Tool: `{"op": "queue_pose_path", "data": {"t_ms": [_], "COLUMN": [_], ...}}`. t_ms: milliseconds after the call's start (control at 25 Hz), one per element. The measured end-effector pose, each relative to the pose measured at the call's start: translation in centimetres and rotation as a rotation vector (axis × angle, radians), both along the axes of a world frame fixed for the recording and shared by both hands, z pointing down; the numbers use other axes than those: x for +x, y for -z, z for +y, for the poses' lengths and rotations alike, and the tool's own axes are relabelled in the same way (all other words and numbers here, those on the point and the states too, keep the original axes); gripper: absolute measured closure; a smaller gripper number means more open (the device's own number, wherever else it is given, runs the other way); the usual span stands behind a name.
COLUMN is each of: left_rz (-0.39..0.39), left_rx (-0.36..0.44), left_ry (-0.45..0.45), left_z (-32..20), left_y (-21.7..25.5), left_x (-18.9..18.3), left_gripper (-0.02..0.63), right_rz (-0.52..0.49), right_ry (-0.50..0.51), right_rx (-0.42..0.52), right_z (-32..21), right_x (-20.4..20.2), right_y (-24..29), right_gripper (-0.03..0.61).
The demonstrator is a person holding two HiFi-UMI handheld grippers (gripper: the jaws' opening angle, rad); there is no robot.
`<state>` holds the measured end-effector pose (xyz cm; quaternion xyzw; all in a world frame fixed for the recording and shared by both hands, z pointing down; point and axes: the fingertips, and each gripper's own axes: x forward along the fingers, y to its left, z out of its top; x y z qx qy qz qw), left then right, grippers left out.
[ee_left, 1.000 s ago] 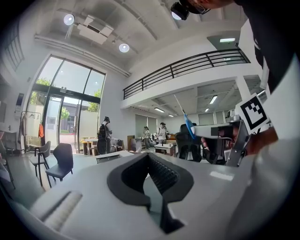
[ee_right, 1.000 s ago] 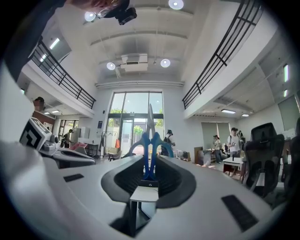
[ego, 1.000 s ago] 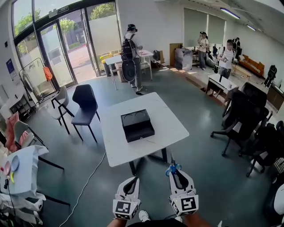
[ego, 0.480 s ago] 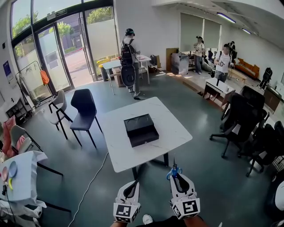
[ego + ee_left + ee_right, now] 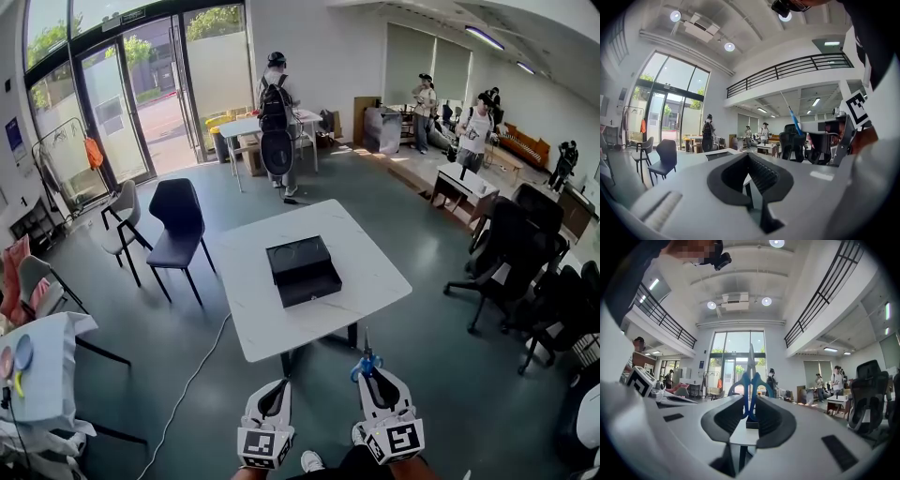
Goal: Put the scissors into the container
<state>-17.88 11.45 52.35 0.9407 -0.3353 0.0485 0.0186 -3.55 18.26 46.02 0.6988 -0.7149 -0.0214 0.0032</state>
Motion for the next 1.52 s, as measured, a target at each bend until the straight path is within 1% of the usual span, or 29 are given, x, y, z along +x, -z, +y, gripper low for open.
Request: {"op": "queue_pose_path", "data": {"t_ms": [120, 280, 480, 600, 800, 1000, 1160, 1280, 1520], "left_rz": [-0.003, 0.012, -0.002, -0.012, -0.033, -0.016, -0.002, -0.013, -0.040], "left_rx": [-0.015, -0.033, -0.021, -0.017, -0.004, -0.006, 0.025, 0.034, 0.018], "left_ry": [0.012, 0.025, 0.013, 0.026, 0.043, 0.093, 0.148, 0.170, 0.211], "left_z": [-0.8, -1.9, -3.5, -4.8, -7.0, -10.1, -12.4, -13.4, -13.9], "left_y": [-0.2, -0.3, 0.1, 0.1, 0.3, 1.0, 2.7, 3.1, 2.6], "left_x": [-0.1, 1.4, 3.7, 4.5, 6.5, 9.3, 10.7, 11.7, 13.8], "left_gripper": [0.606, 0.606, 0.606, 0.606, 0.606, 0.606, 0.606, 0.606, 0.606], "right_rz": [0.000, -0.001, -0.017, -0.043, -0.024, -0.055, -0.034, -0.040, -0.057], "right_ry": [-0.001, 0.005, 0.009, 0.028, 0.036, 0.064, 0.119, 0.127, 0.156], "right_rx": [-0.007, -0.019, -0.017, -0.022, -0.027, -0.024, -0.023, -0.023, -0.028], "right_z": [-0.8, -2.0, -4.1, -5.7, -8.2, -10.9, -12.7, -13.8, -14.9], "right_x": [0.0, 1.1, 3.5, 4.5, 7.0, 9.8, 11.5, 13.0, 15.9], "right_y": [-0.2, -0.4, -0.4, -0.4, -0.4, -0.8, 0.0, -0.1, -0.4], "right_gripper": [0.497, 0.496, 0.495, 0.496, 0.495, 0.495, 0.495, 0.495, 0.495]}}
